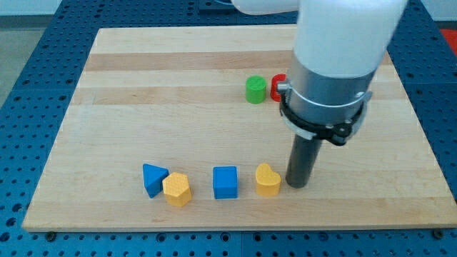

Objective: Slightly push the yellow hexagon to the lrft side of the blue triangle

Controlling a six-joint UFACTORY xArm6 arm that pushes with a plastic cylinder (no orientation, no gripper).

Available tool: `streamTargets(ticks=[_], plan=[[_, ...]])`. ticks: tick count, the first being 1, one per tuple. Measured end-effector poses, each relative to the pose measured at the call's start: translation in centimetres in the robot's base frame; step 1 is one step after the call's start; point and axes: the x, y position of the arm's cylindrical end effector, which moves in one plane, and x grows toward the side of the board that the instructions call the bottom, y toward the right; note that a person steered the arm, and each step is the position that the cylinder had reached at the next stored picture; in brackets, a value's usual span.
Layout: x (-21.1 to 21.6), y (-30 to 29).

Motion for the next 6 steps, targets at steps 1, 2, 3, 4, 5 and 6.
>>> streamTargets(ticks=[1, 2, 3, 4, 5, 6], plan=[[0.0, -1.3], [0.0, -3.3], [0.0, -4.1], [0.0, -2.1], [1.2, 3.9], [5.2, 5.4]])
